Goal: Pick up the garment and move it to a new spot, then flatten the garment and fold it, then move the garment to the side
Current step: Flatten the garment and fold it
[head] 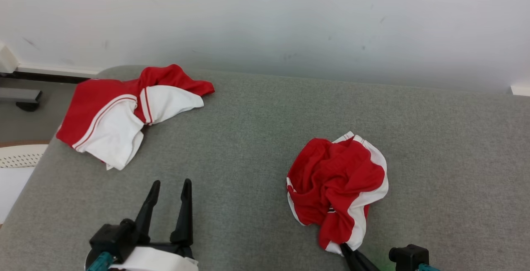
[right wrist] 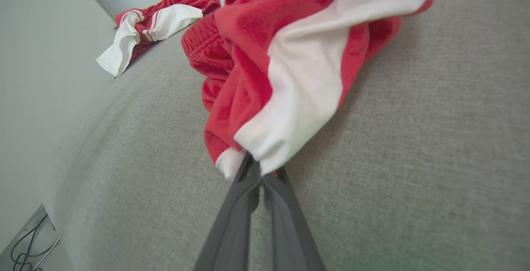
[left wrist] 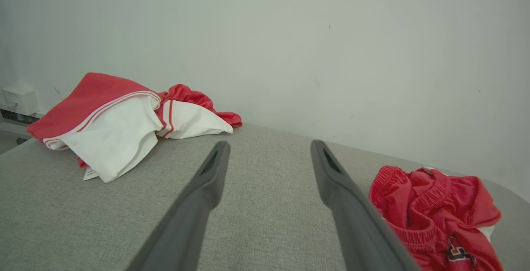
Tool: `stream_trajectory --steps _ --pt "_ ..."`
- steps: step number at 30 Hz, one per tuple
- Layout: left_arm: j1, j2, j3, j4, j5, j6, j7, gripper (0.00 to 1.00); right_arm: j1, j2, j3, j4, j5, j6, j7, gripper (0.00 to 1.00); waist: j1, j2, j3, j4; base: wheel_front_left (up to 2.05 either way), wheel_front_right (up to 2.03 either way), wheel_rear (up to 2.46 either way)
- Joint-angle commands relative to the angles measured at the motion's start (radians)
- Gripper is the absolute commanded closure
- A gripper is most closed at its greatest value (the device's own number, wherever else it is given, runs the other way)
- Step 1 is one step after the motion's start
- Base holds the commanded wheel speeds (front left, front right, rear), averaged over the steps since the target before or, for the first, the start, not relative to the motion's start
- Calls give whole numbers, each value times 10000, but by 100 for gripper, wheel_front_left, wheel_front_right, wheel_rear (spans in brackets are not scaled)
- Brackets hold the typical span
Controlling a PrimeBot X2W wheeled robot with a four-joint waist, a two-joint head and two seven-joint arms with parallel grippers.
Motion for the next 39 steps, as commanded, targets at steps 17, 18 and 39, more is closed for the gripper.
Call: stream_trajectory --steps 17,18,39 --pt "-48 36 55 -24 32 -44 -5 0 -445 10 1124 -1950 1827 -18 -261 100 -1 -1 -171 -171 0 0 0" --pt "-76 36 55 -27 12 -37 -5 0 -542 23 1342 -1990 1976 -18 -261 100 -1 -1 -165 -90 0 0 0" --pt "9 33 104 -153 -246 174 -5 0 -2466 634 4465 -203 4382 -18 -96 0 -1 -1 -251 1452 0 0 0"
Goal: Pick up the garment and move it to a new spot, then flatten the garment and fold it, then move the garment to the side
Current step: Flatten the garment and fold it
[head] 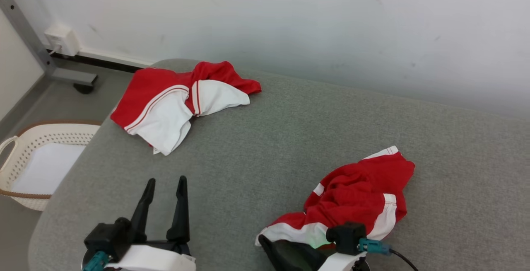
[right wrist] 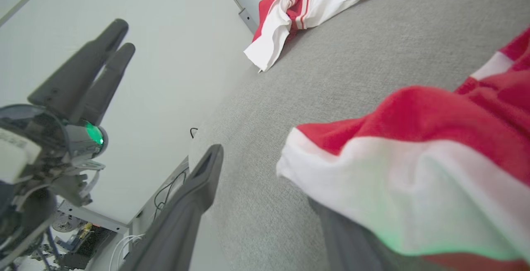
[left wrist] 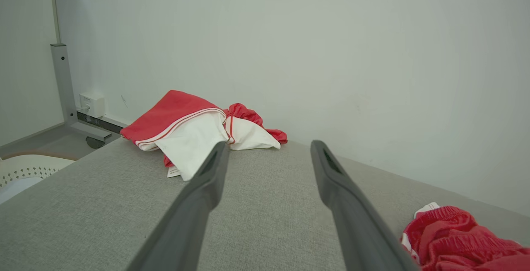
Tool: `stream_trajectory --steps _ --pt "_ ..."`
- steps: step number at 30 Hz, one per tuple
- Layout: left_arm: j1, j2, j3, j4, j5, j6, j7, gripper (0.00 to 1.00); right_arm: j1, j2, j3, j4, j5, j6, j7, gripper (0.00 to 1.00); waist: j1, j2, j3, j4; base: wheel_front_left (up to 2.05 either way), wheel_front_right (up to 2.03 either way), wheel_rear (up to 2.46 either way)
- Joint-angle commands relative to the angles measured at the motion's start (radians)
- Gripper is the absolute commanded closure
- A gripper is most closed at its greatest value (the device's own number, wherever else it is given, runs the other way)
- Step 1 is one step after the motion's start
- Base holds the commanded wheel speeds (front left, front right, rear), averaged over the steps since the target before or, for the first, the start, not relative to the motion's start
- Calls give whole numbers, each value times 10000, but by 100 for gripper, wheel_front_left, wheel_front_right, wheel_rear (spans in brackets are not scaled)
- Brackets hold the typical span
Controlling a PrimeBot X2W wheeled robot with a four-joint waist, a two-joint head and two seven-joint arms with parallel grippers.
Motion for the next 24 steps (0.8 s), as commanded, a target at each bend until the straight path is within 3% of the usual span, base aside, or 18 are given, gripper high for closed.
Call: stream_trajectory --steps 1,5,11,18,24 --pt "83 29 34 -38 -96 19 -5 0 -126 -20 5 -97 119 -18 -44 0 -1 0 -58 -121 0 0 0" --pt "194 32 106 -40 -82 -14 -5 0 -27 -163 57 -1162 757 -18 -44 0 -1 0 -213 -613 0 0 0" --pt "287 31 194 -45 -10 -32 -5 0 425 -1412 -137 -3170 1898 -18 401 0 -1 0 -439 -1494 0 0 0" --pt "382 32 153 -86 -131 31 -5 0 630 -3476 62 -3771 1422 -18 1337 0 -1 0 -461 -2234 0 0 0" --pt "388 32 163 -120 -164 41 -5 0 1014 -4412 -1089 -3796 594 -18 303 0 -1 0 -416 -2411 0 0 0"
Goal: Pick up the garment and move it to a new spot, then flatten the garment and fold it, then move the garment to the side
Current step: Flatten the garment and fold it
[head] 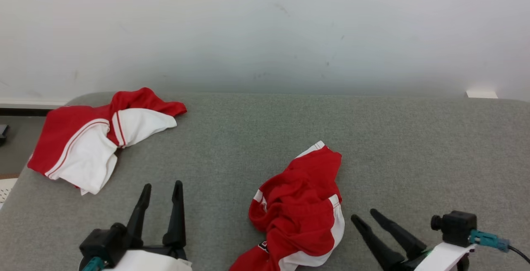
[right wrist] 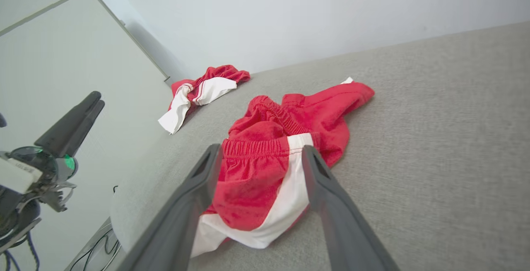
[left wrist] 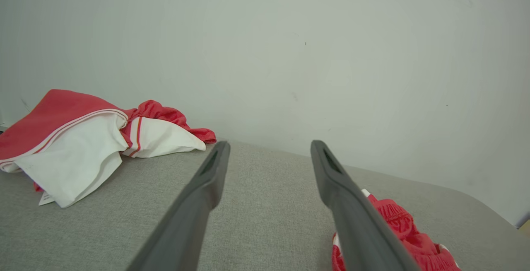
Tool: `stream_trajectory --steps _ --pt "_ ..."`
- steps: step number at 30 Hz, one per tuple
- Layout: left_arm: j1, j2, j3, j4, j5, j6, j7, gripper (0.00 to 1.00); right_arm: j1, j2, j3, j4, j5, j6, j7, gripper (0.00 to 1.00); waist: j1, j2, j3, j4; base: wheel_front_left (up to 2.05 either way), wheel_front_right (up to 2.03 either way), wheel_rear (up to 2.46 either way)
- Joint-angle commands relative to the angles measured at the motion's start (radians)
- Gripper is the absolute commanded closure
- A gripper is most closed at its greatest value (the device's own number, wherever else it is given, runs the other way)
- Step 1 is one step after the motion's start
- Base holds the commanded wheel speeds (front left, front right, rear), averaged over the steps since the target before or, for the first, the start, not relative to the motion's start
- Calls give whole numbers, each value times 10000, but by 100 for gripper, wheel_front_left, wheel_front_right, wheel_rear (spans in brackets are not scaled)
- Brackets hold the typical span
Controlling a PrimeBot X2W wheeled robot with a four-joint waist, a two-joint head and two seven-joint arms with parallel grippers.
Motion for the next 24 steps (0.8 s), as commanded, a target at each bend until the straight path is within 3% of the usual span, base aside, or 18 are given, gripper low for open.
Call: stream_trajectory --steps 1,7,12,19,24 --pt "137 40 19 -11 -57 17 -5 0 187 -17 -163 -24 -155 -18 -111 0 1 -1 6 -4 0 0 0" --pt "40 40 -53 59 -49 -19 -5 0 114 83 -1018 282 -1773 -18 -261 0 1 -1 15 127 0 0 0" --pt "-91 40 -150 46 -87 -18 -5 0 -649 269 -1005 809 -3092 -18 824 0 1 -1 118 459 0 0 0" --pt "-221 37 -248 30 -300 76 -5 0 -1902 83 12 1355 -4196 -20 2938 0 1 -1 342 1245 0 0 0" --pt "-146 38 -293 28 -439 151 -5 0 -2440 -135 956 1556 -4230 -20 4063 0 1 -1 304 1702 0 0 0"
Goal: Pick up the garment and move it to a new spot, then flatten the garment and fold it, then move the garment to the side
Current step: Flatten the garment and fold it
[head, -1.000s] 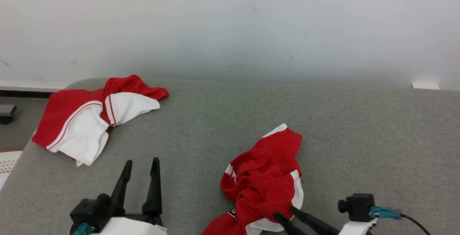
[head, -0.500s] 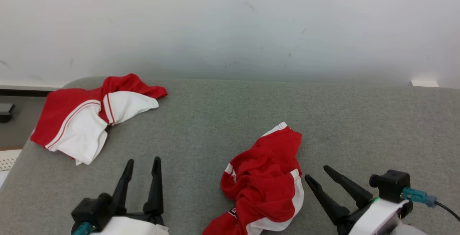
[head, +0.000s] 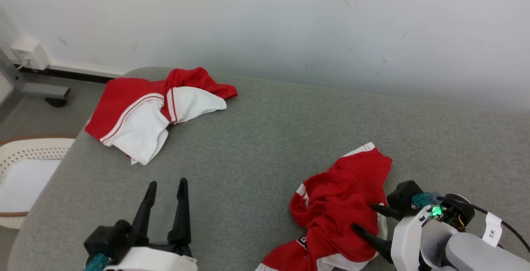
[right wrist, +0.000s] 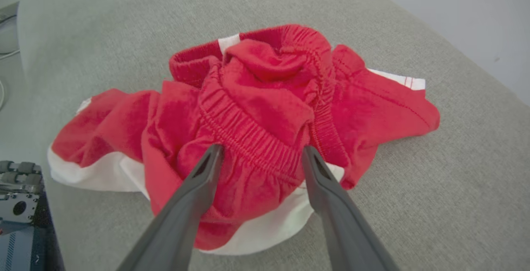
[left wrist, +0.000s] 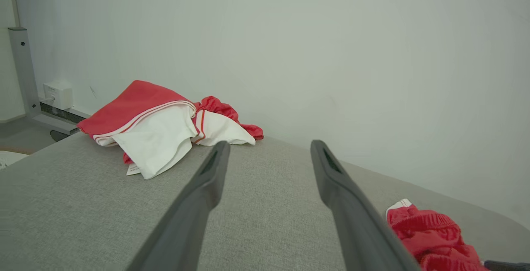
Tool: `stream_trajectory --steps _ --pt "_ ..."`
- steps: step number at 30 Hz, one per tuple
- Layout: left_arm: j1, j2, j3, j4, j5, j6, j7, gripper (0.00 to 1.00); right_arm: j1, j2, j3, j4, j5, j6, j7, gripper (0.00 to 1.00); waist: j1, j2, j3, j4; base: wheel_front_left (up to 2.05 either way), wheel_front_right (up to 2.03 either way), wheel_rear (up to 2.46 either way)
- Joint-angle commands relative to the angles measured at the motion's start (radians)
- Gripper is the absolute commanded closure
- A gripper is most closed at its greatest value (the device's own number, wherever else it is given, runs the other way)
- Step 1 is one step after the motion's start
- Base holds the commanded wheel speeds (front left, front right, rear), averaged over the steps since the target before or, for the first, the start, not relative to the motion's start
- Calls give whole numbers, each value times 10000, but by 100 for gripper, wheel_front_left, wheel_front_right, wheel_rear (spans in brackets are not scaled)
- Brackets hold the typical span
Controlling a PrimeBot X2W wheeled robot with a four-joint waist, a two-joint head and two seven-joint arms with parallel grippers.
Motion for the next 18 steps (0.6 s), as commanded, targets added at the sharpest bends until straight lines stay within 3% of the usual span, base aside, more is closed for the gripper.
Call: stream_trajectory --steps 1,10,11,12,13,18 --pt "12 31 -21 -23 -105 32 -5 0 -220 -83 137 105 -10 -22 135 0 0 0 -24 184 0 0 0" --pt "-3 34 34 -24 -150 -10 -5 0 -800 138 1196 1354 82 -22 117 2 0 0 -28 457 0 0 0" --pt "-13 34 18 -13 -150 -15 -5 0 -846 127 1300 1454 103 -22 118 53 0 0 -32 472 0 0 0" --pt "-15 34 13 2 -151 -13 -5 0 -882 141 1380 1530 152 -22 60 69 0 0 -43 485 0 0 0" --pt "-7 34 23 12 -156 -2 -5 0 -895 160 1420 1578 221 -22 -46 100 0 0 -57 487 0 0 0" --pt "149 34 169 -28 -80 56 -5 0 -1104 148 1061 1724 737 -22 -1040 100 0 0 -188 326 0 0 0"
